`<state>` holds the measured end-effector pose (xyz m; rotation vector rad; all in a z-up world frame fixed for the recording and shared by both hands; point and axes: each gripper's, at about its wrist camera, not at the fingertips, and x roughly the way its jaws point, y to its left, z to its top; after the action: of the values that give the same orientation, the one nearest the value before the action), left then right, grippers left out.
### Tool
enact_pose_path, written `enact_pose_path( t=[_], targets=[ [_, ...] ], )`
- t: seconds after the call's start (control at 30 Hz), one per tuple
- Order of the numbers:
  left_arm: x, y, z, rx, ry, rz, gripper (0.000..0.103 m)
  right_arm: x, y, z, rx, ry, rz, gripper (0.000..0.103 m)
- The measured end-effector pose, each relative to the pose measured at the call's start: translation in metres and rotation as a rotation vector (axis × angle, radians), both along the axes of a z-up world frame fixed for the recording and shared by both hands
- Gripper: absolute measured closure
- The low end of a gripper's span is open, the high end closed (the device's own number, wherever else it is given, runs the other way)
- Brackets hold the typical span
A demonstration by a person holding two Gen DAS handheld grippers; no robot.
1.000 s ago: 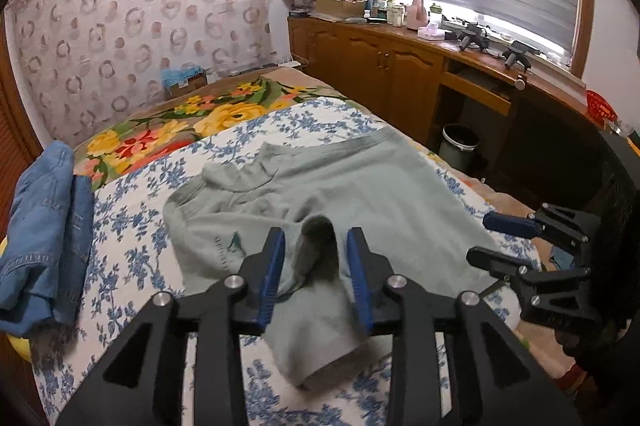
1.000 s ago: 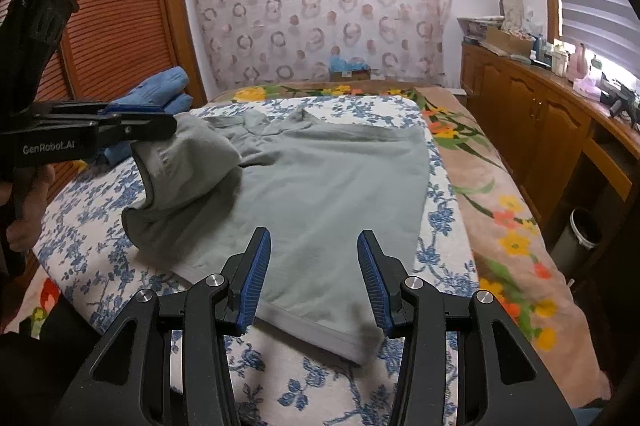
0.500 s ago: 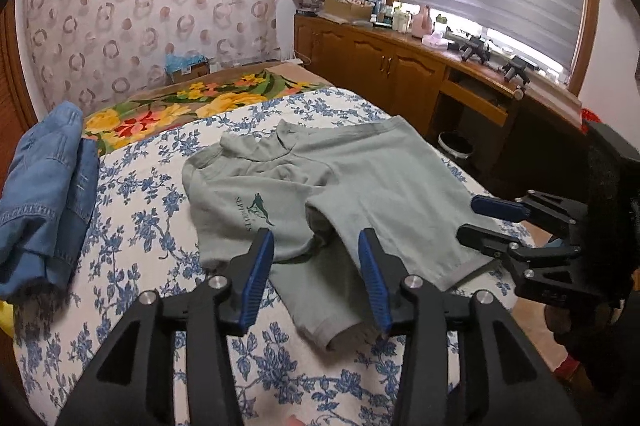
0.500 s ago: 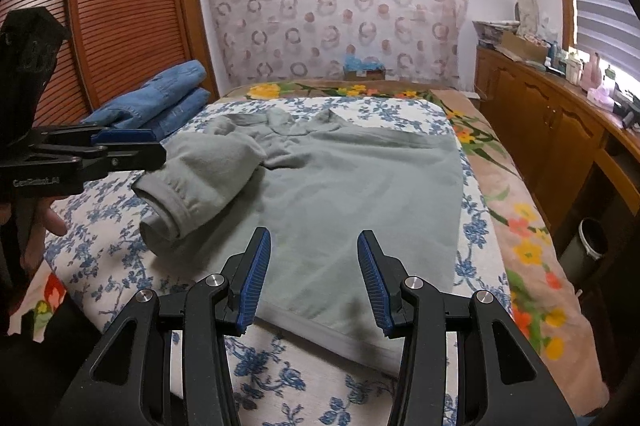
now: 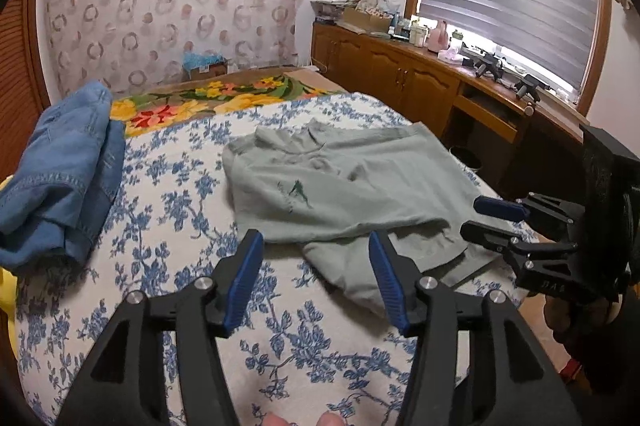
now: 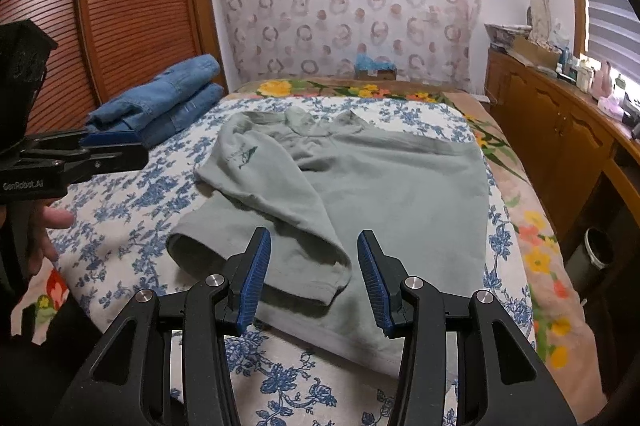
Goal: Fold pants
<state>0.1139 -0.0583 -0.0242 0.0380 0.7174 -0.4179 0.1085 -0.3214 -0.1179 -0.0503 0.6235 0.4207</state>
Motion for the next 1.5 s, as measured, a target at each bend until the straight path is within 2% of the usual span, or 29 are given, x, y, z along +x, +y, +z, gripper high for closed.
enact_pose_path(
  t=[0.43,0.57,0.63,0.7,0.9,1.1,1.3,1.43,1.5],
  targets=[
    [0.011,-0.011,-0.049,0.026,0.123,-0.009,0.049,0.020,-0.008,-0.031,-0.019,0.100,-0.027,0.059],
    [0.009,-0.013,-0.051,0.019,0.117,-0.009,0.049,0.020,-0.006,-0.034,-0.016,0.110,-0.012,0.071],
    [0.008,-0.013,-0.049,0.012,0.110,-0.011,0.049,0.021,-0.004,-0.035,-0.017,0.115,-0.001,0.088],
    [0.007,-0.013,-0.048,0.010,0.105,-0.012,0.049,0.021,-0.003,-0.035,-0.022,0.110,0.006,0.095],
    [0.003,-0.017,-0.044,0.012,0.089,-0.017,0.049,0.014,-0.012,-0.021,0.020,0.054,-0.002,0.103],
    [0.002,-0.020,-0.038,0.005,0.076,-0.021,0.049,0.002,-0.025,0.006,0.042,-0.017,-0.011,0.103],
    [0.001,-0.024,-0.038,0.006,0.076,-0.028,0.049,0.011,-0.023,-0.003,0.050,0.026,-0.002,0.103],
    [0.003,-0.028,-0.045,0.023,0.094,-0.032,0.049,0.020,-0.014,-0.017,0.006,0.051,-0.003,0.081],
    [0.004,-0.029,-0.049,0.031,0.107,-0.031,0.049,0.025,-0.011,-0.022,-0.007,0.058,0.003,0.079]
  ],
)
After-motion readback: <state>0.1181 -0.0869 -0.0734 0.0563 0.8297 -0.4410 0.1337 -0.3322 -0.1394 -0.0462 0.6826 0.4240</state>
